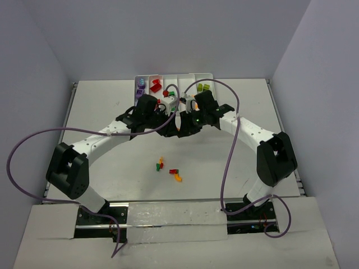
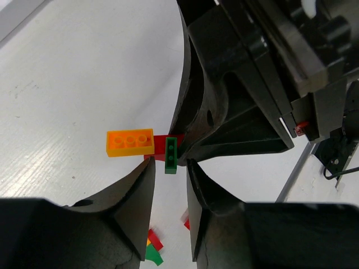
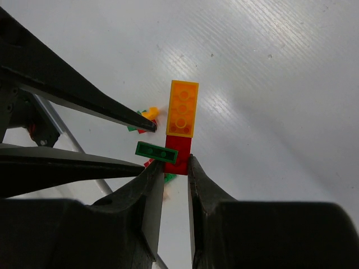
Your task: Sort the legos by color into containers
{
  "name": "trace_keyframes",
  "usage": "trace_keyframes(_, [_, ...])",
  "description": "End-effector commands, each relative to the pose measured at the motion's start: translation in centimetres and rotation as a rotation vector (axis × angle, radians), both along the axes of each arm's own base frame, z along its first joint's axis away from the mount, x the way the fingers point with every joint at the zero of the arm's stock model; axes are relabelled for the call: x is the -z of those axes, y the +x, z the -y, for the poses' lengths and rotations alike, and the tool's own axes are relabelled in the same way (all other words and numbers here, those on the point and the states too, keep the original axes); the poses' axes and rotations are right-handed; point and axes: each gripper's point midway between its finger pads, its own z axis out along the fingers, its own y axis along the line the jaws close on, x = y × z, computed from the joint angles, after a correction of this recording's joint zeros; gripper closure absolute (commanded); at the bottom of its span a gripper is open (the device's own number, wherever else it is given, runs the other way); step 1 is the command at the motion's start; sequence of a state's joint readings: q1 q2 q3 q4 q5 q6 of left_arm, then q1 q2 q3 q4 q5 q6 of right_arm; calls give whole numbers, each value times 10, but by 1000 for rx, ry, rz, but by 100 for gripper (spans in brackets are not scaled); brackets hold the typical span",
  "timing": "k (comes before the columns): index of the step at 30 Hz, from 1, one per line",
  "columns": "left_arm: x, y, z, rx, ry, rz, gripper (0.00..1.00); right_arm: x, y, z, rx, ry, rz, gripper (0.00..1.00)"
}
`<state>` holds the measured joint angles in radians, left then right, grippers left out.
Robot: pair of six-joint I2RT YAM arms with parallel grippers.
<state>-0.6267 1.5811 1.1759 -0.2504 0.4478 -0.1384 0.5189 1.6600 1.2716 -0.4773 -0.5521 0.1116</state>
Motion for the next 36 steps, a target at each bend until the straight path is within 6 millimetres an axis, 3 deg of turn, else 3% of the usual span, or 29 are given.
trace_keyframes(1, [-23, 13, 9, -1, -31, 77, 65, -22, 3, -8, -18, 41, 38, 100])
trace_keyframes(6, [-22, 16, 10, -12, -29, 75, 77, -23, 2, -10, -26, 43, 42, 100])
trace_keyframes(12, [-22, 17, 14, -14, -36, 47, 100, -24, 0, -9, -28, 45, 44, 100])
trace_keyframes(23, [-34, 16, 21, -20, -91, 25, 100, -18, 3, -7, -13, 12, 47, 100])
trace_keyframes(36, [-43, 47, 6, -144, -22, 177, 100, -13, -11, -19, -66, 65, -45, 100])
